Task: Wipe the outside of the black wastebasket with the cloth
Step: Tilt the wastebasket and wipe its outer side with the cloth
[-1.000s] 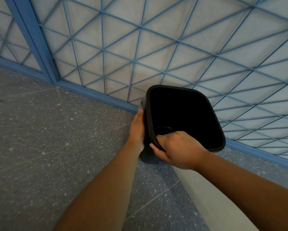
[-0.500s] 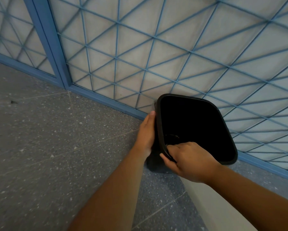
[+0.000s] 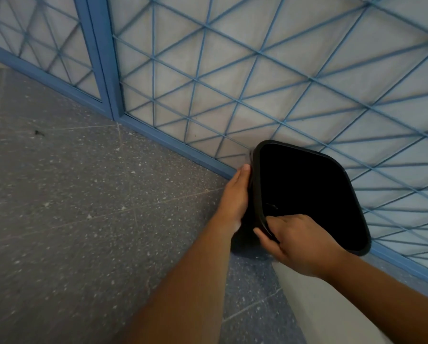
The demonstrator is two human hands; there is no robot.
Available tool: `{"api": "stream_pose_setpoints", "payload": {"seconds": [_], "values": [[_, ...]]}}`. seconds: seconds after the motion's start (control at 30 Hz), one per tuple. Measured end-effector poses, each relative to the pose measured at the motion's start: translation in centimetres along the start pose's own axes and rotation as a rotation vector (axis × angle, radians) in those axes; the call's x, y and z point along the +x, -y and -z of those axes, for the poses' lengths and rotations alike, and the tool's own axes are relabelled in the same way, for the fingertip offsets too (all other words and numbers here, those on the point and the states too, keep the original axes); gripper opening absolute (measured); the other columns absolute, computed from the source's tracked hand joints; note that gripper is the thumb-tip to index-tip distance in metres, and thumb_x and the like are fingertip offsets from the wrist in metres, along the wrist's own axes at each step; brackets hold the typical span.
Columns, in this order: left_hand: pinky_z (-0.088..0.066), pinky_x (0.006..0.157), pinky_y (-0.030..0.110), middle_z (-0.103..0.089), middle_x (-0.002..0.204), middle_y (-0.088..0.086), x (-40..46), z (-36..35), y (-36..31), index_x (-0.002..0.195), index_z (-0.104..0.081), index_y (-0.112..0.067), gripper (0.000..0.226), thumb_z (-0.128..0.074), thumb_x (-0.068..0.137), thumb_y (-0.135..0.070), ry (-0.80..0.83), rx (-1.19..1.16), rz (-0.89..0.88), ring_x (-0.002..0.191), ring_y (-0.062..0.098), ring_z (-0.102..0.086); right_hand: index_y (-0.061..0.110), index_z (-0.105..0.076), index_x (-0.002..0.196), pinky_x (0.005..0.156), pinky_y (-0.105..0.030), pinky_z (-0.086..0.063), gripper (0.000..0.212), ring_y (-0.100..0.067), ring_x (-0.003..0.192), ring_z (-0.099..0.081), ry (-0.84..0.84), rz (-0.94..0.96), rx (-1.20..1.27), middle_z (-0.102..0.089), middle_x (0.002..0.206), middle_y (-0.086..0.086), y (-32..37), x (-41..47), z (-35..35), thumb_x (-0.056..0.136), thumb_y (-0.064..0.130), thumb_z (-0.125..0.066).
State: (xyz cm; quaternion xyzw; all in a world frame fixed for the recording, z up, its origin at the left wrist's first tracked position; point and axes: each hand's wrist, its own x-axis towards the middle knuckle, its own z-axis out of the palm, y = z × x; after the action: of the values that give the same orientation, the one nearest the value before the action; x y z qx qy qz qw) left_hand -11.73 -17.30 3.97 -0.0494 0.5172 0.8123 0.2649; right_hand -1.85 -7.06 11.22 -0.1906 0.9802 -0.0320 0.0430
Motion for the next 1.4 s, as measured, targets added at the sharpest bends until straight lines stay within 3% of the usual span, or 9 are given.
{"api": "stream_pose_setpoints", "payload": {"seconds": [0.1,0.23,0.4,0.57,0.7,0.8,1.07,1.3,1.4], "values": [[-0.038,0.123,0.047,-0.061,0.149,0.008,-4.3,-0.1,2.6,0.146,-0.059,-0.018,0.059,-0.044,0.103,-0.055,-0.043,-0.025,-0.035,0.141,0.022,-0.055,0.018,-0.054,0.081,0.064,-0.035,-0.047,0.04,-0.019,0.064,-0.059,0.058,-0.01,0.009,-0.061,0.072,0.0,0.3,-0.1,0.3,0.097,0.046,-0.032],[-0.032,0.127,0.046,-0.053,0.157,0.003,-8.7,0.2,5.1,0.153,-0.051,-0.02,0.077,-0.047,0.089,-0.062,-0.05,-0.146,-0.073,0.149,0.017,-0.046,0.017,-0.058,0.081,0.059,-0.032,-0.046,0.042,-0.017,0.059,-0.057,0.049,0.021,0.024,-0.061,0.069,0.001,0.4,-0.3,0.3,0.097,0.045,-0.031],[-0.041,0.121,0.049,-0.064,0.146,0.008,-1.4,0.6,1.4,0.147,-0.059,-0.021,0.053,-0.042,0.107,-0.052,-0.052,0.014,-0.07,0.138,0.023,-0.058,0.016,-0.054,0.071,0.048,-0.026,-0.04,0.027,-0.018,0.047,-0.054,-0.033,0.025,-0.012,-0.057,0.057,0.001,0.5,0.1,0.2,0.093,0.033,-0.053],[-0.047,0.116,0.041,-0.069,0.138,0.007,-2.1,0.7,1.1,0.143,-0.063,-0.02,0.049,-0.042,0.108,-0.049,-0.037,-0.004,-0.066,0.132,0.022,-0.063,0.018,-0.054,0.071,0.049,-0.023,-0.035,0.028,-0.015,0.046,-0.052,-0.053,0.023,-0.019,-0.056,0.056,0.003,0.6,0.2,0.0,0.093,0.035,-0.049],[-0.031,0.128,0.045,-0.05,0.16,0.003,-9.2,0.3,4.8,0.155,-0.048,-0.02,0.07,-0.044,0.096,-0.057,-0.029,-0.058,-0.122,0.152,0.018,-0.042,0.017,-0.057,0.073,0.049,-0.024,-0.039,0.038,-0.014,0.048,-0.052,-0.043,0.045,-0.028,-0.056,0.058,0.004,0.2,-0.2,-0.2,0.095,0.041,-0.038],[-0.024,0.131,0.043,-0.041,0.166,-0.001,-7.7,0.0,4.5,0.159,-0.041,-0.021,0.062,-0.043,0.102,-0.046,-0.035,-0.064,-0.179,0.156,0.014,-0.033,0.019,-0.056,0.073,0.049,-0.02,-0.036,0.035,-0.01,0.047,-0.05,-0.068,0.068,-0.056,-0.055,0.058,0.006,0.2,-0.6,-0.3,0.094,0.04,-0.039],[-0.046,0.117,0.05,-0.072,0.132,0.008,0.5,1.0,1.1,0.133,-0.069,-0.02,0.039,-0.046,0.109,-0.041,-0.052,-0.044,-0.094,0.127,0.022,-0.066,0.021,-0.048,0.066,0.044,-0.021,-0.035,0.031,-0.015,0.042,-0.049,-0.161,0.074,-0.102,-0.05,0.051,0.004,-0.1,-0.3,-1.0,0.091,0.037,-0.042],[-0.042,0.118,0.04,-0.058,0.152,0.003,2.0,9.0,1.1,0.151,-0.052,-0.025,0.051,-0.042,0.108,-0.049,-0.185,-0.041,-0.021,0.14,0.02,-0.054,0.018,-0.046,0.059,0.04,-0.025,-0.035,0.04,-0.015,0.038,-0.042,-0.123,0.018,-0.066,-0.041,0.047,0.003,0.3,-0.3,-0.6,0.091,0.042,-0.048],[-0.04,0.122,0.045,-0.059,0.151,0.006,2.2,9.8,3.0,0.152,-0.052,-0.024,0.053,-0.041,0.108,-0.052,-0.179,-0.076,0.054,0.139,0.021,-0.055,0.019,-0.051,0.058,0.039,-0.02,-0.033,0.041,-0.009,0.037,-0.04,-0.064,-0.035,-0.09,-0.041,0.046,0.007,0.7,0.1,-0.4,0.086,0.048,-0.052]]}}
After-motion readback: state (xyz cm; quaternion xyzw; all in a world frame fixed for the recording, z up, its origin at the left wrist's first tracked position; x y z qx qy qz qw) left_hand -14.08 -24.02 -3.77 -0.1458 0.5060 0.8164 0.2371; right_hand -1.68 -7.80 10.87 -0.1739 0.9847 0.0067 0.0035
